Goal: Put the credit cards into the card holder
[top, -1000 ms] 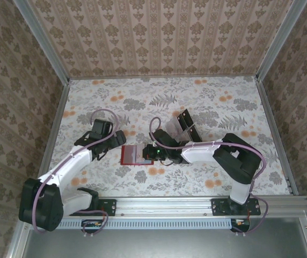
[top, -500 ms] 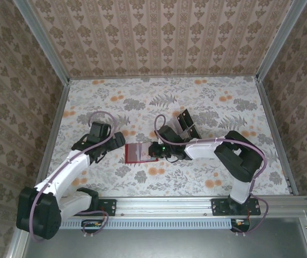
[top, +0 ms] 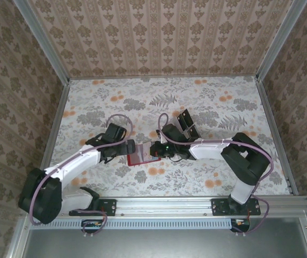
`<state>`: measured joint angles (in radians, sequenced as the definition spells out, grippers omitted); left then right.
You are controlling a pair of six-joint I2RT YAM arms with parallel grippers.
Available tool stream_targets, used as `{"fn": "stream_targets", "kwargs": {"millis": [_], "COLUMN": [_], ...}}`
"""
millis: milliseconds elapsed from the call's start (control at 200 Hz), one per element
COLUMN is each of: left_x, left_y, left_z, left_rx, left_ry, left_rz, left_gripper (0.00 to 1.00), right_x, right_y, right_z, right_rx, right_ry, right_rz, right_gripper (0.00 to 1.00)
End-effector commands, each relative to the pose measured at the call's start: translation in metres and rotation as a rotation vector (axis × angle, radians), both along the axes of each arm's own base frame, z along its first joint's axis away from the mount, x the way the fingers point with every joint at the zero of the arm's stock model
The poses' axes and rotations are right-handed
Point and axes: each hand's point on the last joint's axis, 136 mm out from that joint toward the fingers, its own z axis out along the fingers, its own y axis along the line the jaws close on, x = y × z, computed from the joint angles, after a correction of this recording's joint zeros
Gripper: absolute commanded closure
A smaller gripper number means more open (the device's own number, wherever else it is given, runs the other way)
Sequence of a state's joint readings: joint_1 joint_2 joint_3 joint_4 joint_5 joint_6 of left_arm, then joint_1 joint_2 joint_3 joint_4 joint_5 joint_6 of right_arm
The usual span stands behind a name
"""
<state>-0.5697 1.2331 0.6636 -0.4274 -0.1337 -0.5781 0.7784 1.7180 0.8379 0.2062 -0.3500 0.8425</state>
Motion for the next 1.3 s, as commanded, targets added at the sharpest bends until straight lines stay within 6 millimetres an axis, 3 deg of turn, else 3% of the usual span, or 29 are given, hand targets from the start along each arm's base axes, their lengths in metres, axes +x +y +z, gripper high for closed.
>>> {"fn": "stream_targets", "kwargs": {"millis": [0, 590, 955, 1290], "left_x": [0.002, -0.028, -0.033, -0.035], "left_y": [0.003, 0.010, 0.021, 0.024], "left_z": [0.000, -0.042, -0.050, -0.049], "left_rx": [0.091, 0.160, 0.208, 0.202], "left_ry": [-0.012, 0.069, 0.114, 0.109], "left_rz": [-0.034, -0.023, 0.042, 0.059], "left_gripper": [0.00, 0.00, 0.00, 0.00], "right_x": [0.003, 0.018, 0.019, 0.020], "right_y": [0.001, 0.007, 0.002, 0.005], "right_z": [0.019, -0.003, -0.014, -0.007], "right_rx": [0.063, 0.113, 0.113, 0.148], "right_ry": [-0.031, -0.038, -0.032, -0.043], "right_rz": [-0.021, -0.082, -0.096, -0.102], "right_gripper": [1.00, 1.00, 1.00, 1.00]}}
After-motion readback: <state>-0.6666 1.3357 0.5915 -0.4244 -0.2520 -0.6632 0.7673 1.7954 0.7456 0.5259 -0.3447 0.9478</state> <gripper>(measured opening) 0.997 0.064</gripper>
